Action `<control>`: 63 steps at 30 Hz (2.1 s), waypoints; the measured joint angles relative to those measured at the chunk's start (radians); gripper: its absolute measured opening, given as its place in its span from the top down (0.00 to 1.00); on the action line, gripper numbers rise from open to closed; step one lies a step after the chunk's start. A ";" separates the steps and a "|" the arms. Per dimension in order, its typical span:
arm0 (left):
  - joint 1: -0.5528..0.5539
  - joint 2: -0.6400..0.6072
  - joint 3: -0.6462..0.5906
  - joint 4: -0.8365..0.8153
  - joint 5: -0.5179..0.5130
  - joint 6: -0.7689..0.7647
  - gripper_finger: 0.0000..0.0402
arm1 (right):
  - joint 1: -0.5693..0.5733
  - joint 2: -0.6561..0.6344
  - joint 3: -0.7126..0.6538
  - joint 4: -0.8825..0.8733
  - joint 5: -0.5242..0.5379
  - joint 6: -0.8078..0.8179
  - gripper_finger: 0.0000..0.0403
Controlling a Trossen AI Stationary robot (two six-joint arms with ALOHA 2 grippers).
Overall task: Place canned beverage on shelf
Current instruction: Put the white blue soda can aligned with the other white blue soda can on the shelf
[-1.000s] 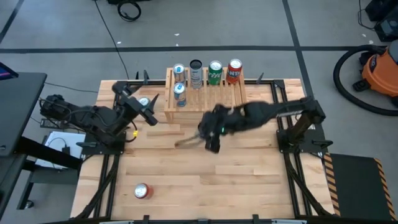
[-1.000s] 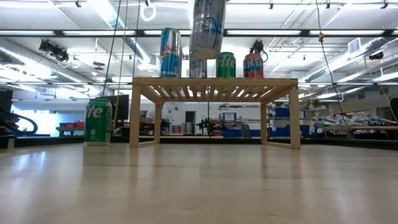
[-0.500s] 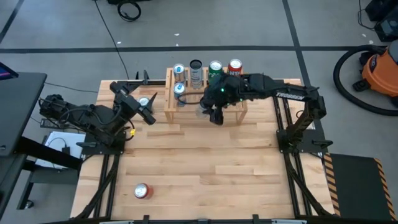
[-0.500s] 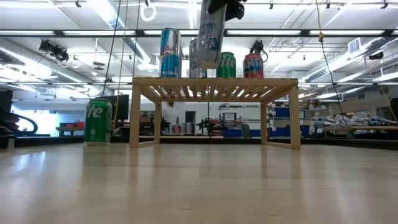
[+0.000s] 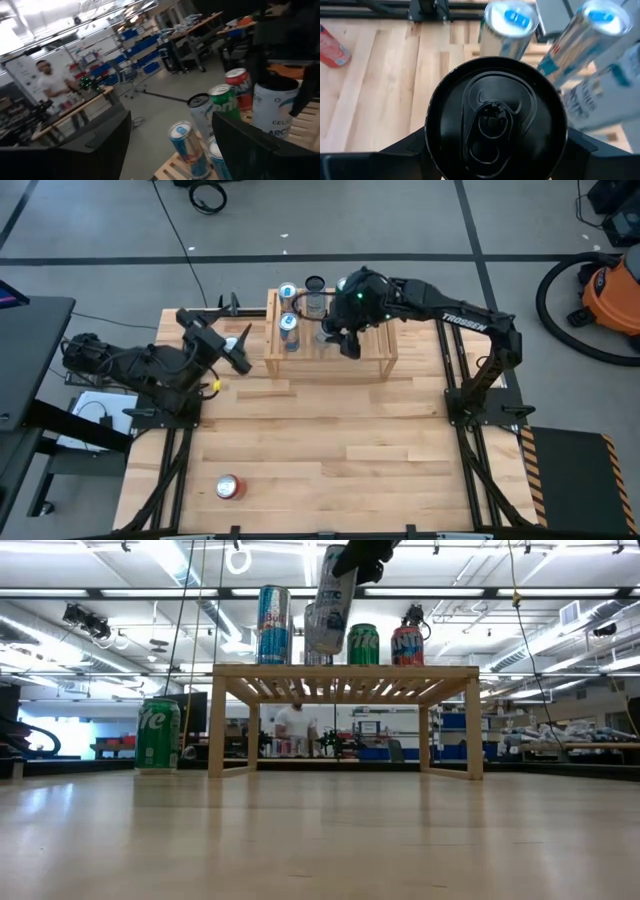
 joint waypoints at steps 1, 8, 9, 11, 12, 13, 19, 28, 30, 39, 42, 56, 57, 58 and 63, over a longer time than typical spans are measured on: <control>0.015 0.000 0.000 0.000 0.000 -0.002 0.30 | -0.007 0.000 0.000 0.013 -0.011 -0.013 0.33; 0.116 0.000 0.000 0.001 0.000 -0.001 0.30 | -0.060 0.000 0.000 0.043 -0.100 -0.033 0.33; 0.131 0.000 0.000 0.001 0.007 -0.001 0.30 | -0.066 0.000 0.000 0.043 -0.107 -0.034 0.33; 0.163 0.000 0.000 0.002 0.043 -0.001 0.30 | -0.074 0.000 0.000 0.042 -0.116 -0.047 0.33; 0.178 0.000 0.000 0.004 0.060 -0.001 0.30 | -0.077 0.000 0.000 0.042 -0.119 -0.052 0.33; 0.193 0.000 0.000 0.006 0.079 -0.001 0.30 | -0.078 0.000 0.000 0.042 -0.122 -0.053 0.33; 0.272 0.000 0.000 0.007 0.160 -0.009 0.30 | -0.081 0.000 0.000 0.008 -0.133 -0.060 0.32; 0.314 0.000 0.000 0.007 0.167 -0.008 0.30 | -0.059 0.022 0.001 0.003 -0.144 -0.077 0.32; 0.314 0.000 0.000 0.007 0.167 -0.008 0.30 | -0.053 0.044 0.001 0.001 -0.107 -0.081 0.32; 0.313 0.000 0.000 -0.024 0.168 -0.007 0.30 | -0.058 0.066 0.000 0.011 -0.067 -0.094 0.32; 0.313 0.000 0.000 -0.032 0.173 -0.008 0.30 | -0.057 0.066 0.001 0.012 -0.070 -0.103 0.31; 0.313 0.000 0.000 -0.032 0.175 -0.005 0.30 | -0.064 0.066 0.002 0.071 -0.100 -0.120 0.21; 0.313 0.000 0.000 -0.032 0.175 -0.005 0.30 | -0.065 0.066 0.002 0.071 -0.100 -0.120 0.21; 0.313 0.000 0.000 -0.033 0.175 -0.004 0.30 | -0.067 0.066 0.002 0.071 -0.100 -0.120 0.21; 0.313 0.000 0.000 -0.033 0.175 0.019 0.30 | -0.076 0.066 0.002 0.091 -0.100 -0.120 0.21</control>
